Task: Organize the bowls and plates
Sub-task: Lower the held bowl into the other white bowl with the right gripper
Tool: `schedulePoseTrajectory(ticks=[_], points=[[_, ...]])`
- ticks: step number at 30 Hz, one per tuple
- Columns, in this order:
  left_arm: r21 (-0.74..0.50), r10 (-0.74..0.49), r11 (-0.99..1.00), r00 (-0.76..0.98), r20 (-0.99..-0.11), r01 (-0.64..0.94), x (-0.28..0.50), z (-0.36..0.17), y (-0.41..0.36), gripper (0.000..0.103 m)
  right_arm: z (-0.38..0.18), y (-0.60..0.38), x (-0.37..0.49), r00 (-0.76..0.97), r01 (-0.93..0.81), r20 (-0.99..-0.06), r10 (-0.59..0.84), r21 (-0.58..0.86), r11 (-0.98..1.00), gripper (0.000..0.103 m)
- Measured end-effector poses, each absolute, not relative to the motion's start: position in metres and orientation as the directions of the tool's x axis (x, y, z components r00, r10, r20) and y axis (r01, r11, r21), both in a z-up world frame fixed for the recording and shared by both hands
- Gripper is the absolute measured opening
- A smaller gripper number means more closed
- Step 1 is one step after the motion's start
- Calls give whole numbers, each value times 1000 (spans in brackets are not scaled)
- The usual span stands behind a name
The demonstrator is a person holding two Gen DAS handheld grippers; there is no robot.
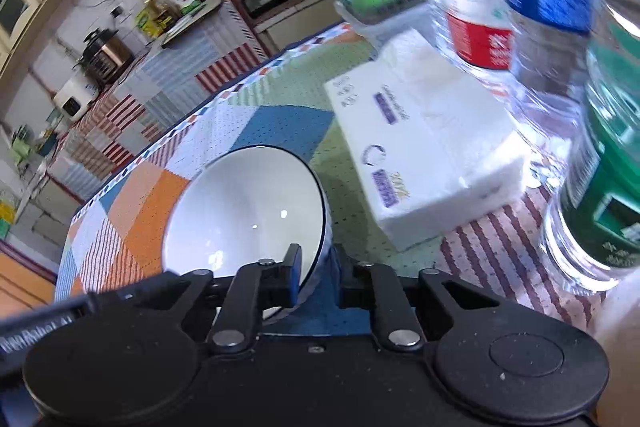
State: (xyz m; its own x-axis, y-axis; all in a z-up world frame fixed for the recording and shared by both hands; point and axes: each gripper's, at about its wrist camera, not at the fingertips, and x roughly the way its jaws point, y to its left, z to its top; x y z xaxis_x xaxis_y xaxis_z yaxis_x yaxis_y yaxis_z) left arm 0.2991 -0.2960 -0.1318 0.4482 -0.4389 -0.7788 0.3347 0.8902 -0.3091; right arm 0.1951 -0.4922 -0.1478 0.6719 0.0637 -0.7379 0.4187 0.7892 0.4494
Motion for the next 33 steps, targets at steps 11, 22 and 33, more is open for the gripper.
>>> schedulePoseTrajectory(ticks=[11,22,33], points=[[-348,-482,860,372,-793,372,297,-140,-297,13,-153,-492,198,654,430,-749,108,485,761,12],[-275,-440,859,348,-828,433,261,-97,-289,12,-121,-481,162,666,423,-735,130,515,745,12],[-281,-479,829,355,-803,483,212,-54,-260,13,-74,-461,109,711,357,-687,151,537,765,15]])
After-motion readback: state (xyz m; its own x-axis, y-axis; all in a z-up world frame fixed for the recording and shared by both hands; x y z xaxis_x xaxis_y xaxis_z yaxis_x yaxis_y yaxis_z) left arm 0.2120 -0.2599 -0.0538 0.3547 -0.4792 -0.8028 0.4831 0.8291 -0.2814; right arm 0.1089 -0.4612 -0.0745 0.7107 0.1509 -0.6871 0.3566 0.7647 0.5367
